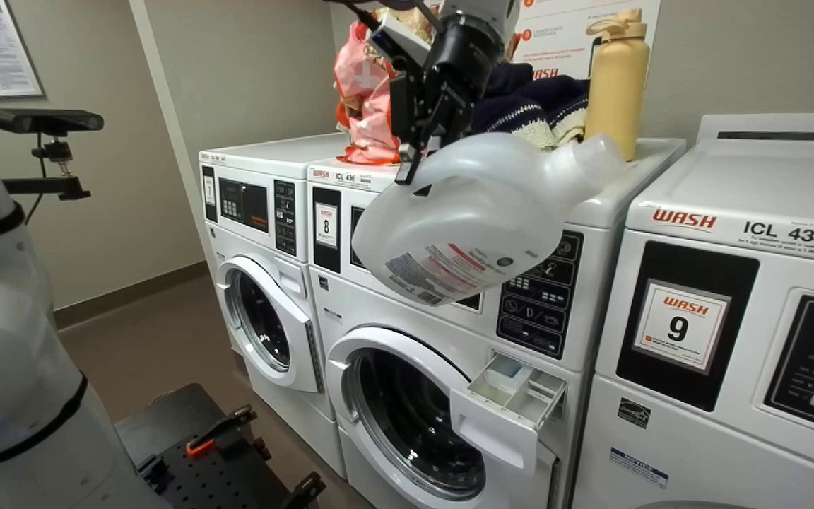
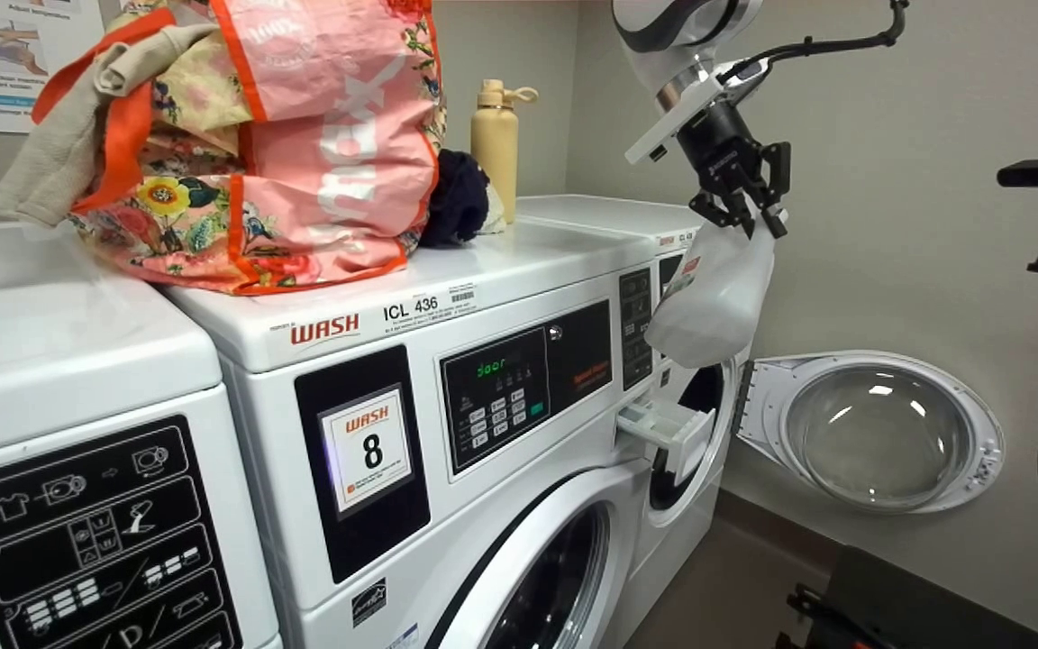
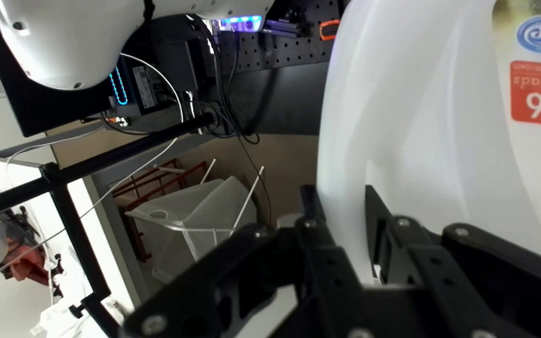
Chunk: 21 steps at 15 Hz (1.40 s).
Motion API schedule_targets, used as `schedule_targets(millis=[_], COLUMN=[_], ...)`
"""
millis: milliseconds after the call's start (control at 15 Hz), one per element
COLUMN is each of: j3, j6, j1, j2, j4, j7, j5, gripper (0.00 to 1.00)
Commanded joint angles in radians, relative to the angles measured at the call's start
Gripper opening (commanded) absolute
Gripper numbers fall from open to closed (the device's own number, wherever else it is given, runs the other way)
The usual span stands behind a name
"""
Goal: Pour some detergent into the open washing machine drawer
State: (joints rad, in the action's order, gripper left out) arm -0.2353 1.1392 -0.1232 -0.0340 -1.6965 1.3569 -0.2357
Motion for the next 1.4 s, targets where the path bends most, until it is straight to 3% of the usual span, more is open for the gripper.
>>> schedule_targets(millis=[0,467,867,1333], j3=[0.050,0.135,0.179,0.182], j6=[-0.016,0.001,0.008,0.070], j1=[0.002,0.008,0.022,0.056], j2=[0.120,0.161,0.097,-0.026], j4=[0.000,0.119,0.282,0.437], j7=[0.075,0.102,0.086,0.070], j5=[-0.070,-0.191,-0.288,-0.383], gripper=[0.06,0.06,0.06,0.06])
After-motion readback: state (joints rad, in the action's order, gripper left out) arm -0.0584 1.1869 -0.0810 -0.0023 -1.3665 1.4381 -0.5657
